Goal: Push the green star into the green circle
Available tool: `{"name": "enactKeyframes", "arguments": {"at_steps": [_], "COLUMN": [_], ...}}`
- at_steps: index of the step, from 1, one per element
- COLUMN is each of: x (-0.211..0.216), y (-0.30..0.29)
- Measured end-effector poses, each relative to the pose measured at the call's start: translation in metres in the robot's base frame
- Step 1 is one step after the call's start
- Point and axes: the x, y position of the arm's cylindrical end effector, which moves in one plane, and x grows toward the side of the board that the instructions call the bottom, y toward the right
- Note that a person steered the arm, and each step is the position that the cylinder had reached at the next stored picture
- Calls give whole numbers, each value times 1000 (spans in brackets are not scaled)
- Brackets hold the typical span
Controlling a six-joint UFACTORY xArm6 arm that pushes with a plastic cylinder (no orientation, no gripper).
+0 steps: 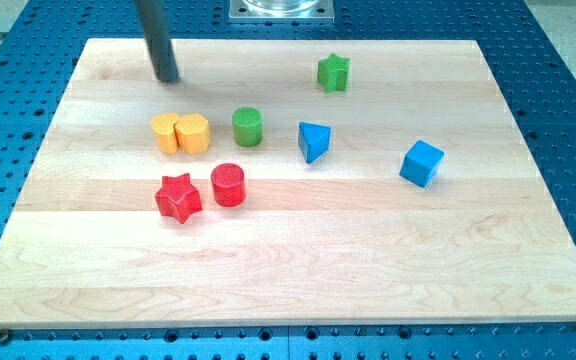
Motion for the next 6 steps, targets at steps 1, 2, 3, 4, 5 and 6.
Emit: {"name": "enactKeyframes", "arguments": {"at_steps": [1,2,3,4,5,6], "x": [-41,-52,-54,-45,-28,1], "y": [70,141,212,282,305,290]}}
